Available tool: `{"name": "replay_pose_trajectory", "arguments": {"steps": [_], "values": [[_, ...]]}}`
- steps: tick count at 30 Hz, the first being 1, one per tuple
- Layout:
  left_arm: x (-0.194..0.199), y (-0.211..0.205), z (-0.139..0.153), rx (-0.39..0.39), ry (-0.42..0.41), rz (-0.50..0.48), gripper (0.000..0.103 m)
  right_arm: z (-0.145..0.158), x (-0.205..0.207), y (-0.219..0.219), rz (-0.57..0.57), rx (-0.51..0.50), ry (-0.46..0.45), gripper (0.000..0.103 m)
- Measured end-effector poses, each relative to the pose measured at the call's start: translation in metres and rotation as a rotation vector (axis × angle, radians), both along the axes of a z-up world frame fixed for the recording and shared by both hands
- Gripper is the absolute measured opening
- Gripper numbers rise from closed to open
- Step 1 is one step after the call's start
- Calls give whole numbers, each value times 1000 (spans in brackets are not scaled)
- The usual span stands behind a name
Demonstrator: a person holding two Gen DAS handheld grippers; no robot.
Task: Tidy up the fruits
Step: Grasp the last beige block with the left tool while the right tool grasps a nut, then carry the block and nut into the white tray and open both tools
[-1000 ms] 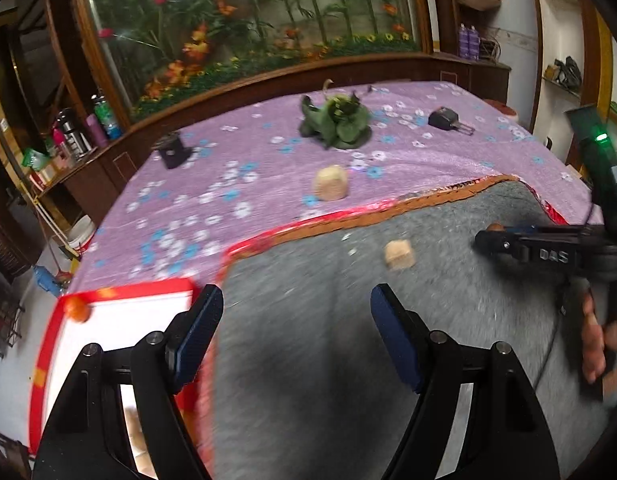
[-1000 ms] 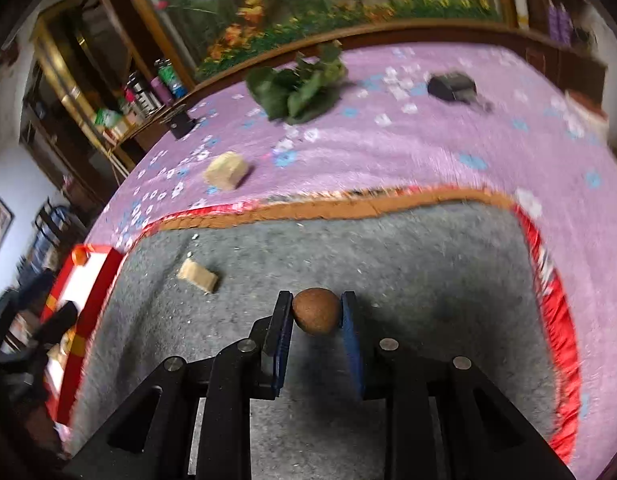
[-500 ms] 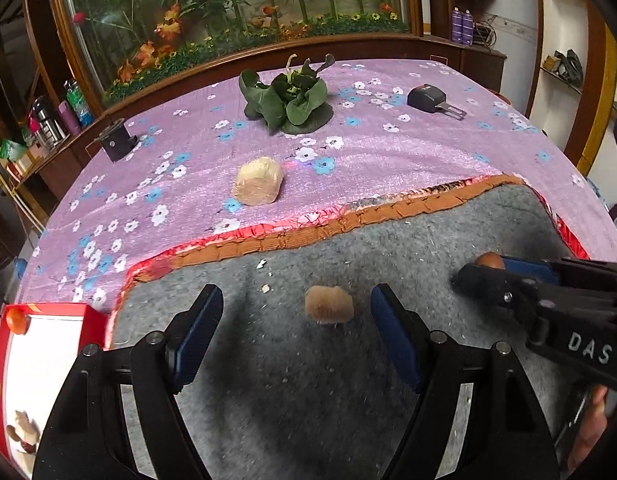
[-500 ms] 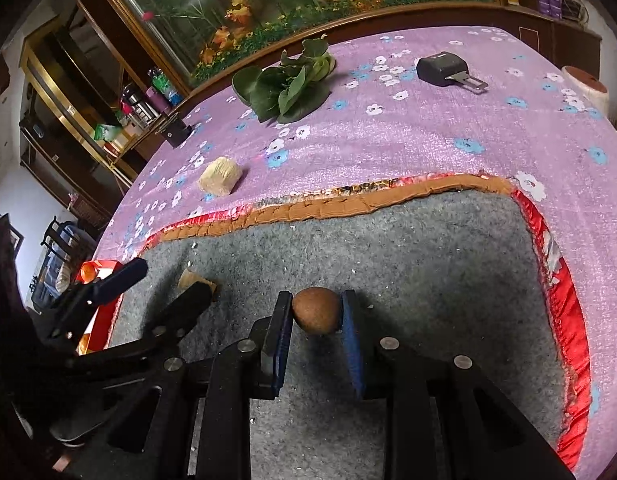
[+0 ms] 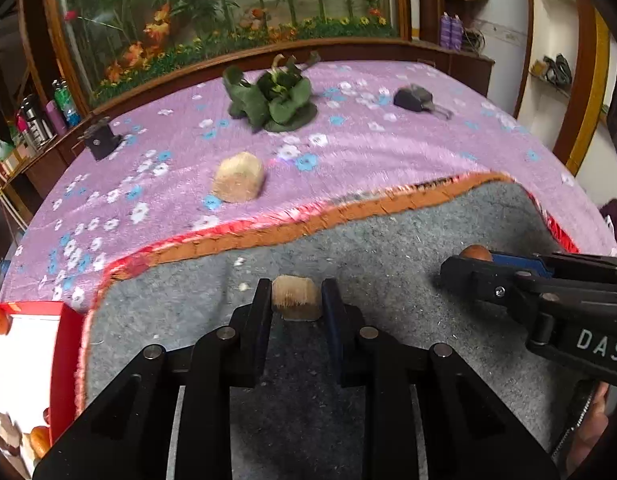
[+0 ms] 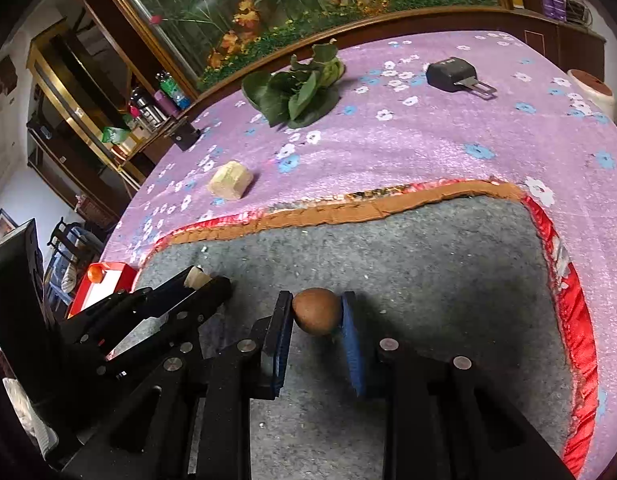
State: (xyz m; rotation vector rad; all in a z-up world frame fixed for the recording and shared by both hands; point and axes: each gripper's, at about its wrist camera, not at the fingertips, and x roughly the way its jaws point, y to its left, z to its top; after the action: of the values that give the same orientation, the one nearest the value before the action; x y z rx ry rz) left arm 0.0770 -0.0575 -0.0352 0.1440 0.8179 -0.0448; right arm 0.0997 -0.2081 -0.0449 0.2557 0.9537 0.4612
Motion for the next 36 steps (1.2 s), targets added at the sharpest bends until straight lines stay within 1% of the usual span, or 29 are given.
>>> {"name": "replay_pose_trajectory", "arguments": {"steps": [4, 9, 14, 18, 21, 24, 27, 31, 36], "values": [[-19, 9, 23, 35, -98, 19, 21, 8, -5, 3, 10, 6, -60, 25], [-54, 27, 55, 68, -218, 58, 22, 19, -14, 9, 25, -7, -143, 25], [-84, 49, 77, 73, -285, 96, 22, 28, -23, 15, 25, -17, -219, 25], [-106, 70, 88, 77, -321, 131, 22, 37, -31, 28, 35, -14, -245, 25], [-120, 88, 93, 75, -343, 166, 22, 49, -42, 48, 65, 1, -269, 25], [-133, 107, 97, 73, -364, 203, 22, 59, -55, 76, 112, 13, -283, 25], [-143, 126, 97, 67, -367, 241, 22, 69, -68, 108, 165, 17, -306, 25], [-154, 154, 94, 57, -371, 295, 22, 83, -85, 148, 228, 47, -327, 25], [-166, 185, 89, 56, -371, 363, 22, 91, -102, 189, 297, 58, -336, 25]]}}
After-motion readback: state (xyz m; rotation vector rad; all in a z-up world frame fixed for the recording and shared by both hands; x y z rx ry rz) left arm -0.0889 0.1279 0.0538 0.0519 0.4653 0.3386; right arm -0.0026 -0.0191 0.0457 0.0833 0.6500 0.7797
